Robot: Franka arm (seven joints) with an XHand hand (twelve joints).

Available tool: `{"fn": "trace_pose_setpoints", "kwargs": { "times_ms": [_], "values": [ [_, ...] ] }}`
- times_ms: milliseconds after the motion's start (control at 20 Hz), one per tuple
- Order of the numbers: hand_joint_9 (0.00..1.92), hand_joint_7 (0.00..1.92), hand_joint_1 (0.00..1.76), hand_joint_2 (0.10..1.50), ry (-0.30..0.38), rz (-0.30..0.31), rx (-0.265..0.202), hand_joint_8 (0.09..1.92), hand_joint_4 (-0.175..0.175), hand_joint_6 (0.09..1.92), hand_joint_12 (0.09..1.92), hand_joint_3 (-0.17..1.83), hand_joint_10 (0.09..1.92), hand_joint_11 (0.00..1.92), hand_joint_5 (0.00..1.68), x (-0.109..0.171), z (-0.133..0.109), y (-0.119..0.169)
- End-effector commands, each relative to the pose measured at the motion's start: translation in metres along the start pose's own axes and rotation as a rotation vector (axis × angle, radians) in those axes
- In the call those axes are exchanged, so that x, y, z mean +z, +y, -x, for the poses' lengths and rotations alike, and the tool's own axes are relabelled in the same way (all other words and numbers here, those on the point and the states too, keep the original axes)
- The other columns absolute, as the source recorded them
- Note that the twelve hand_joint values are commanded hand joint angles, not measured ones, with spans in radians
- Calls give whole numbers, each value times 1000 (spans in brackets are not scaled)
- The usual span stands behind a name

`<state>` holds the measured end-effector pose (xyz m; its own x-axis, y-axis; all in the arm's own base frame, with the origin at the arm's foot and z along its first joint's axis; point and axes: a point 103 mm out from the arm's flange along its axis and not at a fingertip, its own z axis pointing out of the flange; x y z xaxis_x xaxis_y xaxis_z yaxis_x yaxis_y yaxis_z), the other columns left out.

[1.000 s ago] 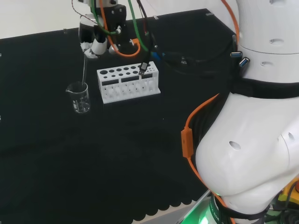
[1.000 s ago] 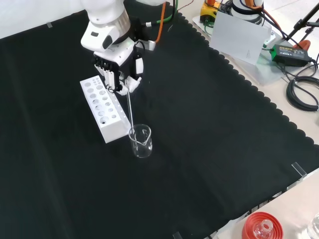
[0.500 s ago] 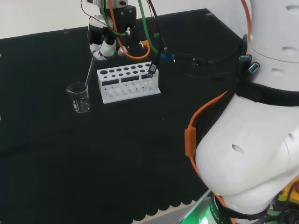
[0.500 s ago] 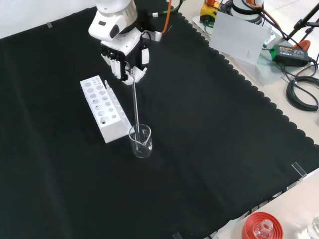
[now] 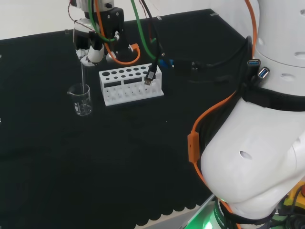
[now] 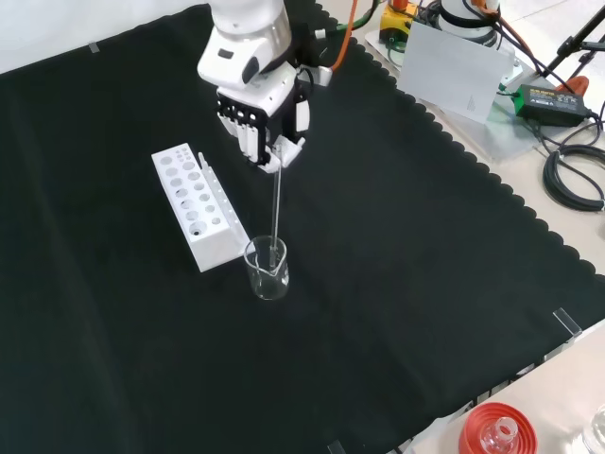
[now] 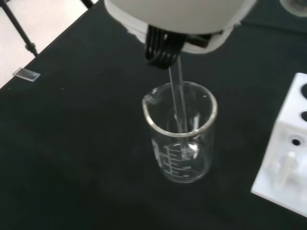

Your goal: Stir in the beaker to the left of the white test tube rack with the glass rod.

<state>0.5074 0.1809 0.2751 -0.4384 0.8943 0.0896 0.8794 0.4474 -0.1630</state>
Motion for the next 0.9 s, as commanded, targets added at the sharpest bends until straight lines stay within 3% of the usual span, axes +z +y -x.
{"fn": "trace_pose_setpoints", "kwargs": {
  "times_ms": [50,700,900],
  "values": [
    [1780,1250,1311,594,-12,-22,-32,840,-175,857,561,827,317,1674,1193,9,-20,15],
    [1781,1249,1311,595,-3,-50,-42,843,-175,860,563,827,318,1674,1191,11,-18,37],
    [1781,1248,1311,596,46,-35,-35,844,-175,861,563,826,318,1673,1191,2,16,43]
  ]
}}
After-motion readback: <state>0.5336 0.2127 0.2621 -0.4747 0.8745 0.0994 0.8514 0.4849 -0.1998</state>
